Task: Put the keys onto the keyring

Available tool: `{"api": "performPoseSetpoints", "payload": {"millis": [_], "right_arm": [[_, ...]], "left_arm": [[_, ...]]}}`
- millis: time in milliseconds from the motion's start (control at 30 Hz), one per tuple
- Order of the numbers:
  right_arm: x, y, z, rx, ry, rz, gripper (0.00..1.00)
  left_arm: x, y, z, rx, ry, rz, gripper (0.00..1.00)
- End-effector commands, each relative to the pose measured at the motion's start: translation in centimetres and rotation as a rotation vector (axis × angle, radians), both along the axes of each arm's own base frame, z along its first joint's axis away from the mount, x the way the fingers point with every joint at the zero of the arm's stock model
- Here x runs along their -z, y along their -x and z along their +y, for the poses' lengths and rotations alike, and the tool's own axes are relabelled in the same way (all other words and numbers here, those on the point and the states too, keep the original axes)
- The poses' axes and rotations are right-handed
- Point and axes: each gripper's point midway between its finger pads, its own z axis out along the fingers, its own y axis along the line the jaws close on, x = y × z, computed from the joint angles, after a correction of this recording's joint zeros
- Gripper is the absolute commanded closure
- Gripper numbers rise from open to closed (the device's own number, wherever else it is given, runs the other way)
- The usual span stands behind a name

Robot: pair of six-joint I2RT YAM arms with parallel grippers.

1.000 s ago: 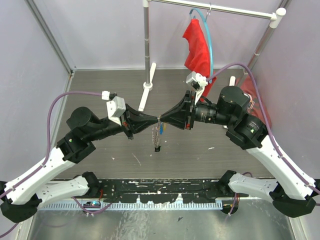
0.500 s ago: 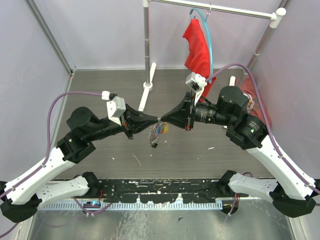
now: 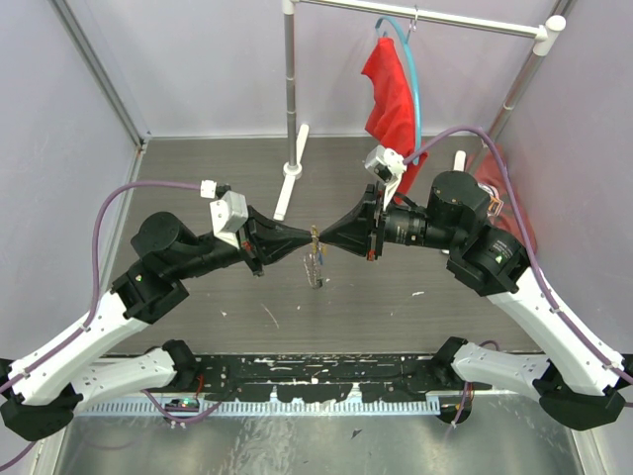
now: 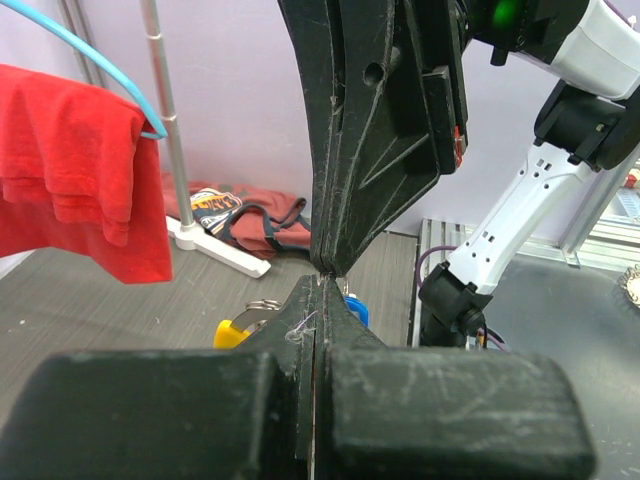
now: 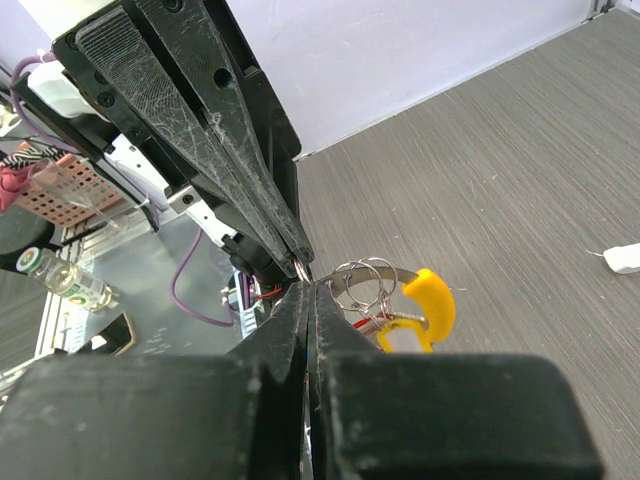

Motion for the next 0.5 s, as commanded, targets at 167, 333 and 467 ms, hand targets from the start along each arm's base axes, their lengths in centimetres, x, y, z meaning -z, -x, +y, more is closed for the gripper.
{"api": "performPoseSetpoints", "payload": {"millis": [167,333,467], "right_arm": [[-1.29,-0.18,-0.38,0.021,-0.02,-0.052,0.92],[-1.53,-0.3,-0.51,0.025,-0.021,-0.084,0.71],[-2.0,-0.06,-0.59,0.007,-0.033,-0.139,0.63]], "left_arm": [[-3.21,0.52,0.96,-0.01,0.082,-0.066,1.0],[-3.2,0.58,0.91,-0.005,0.081,-0.067,1.0],[-3.25,0.65,0.77,0.003,0.079,-0.066,1.0]]}}
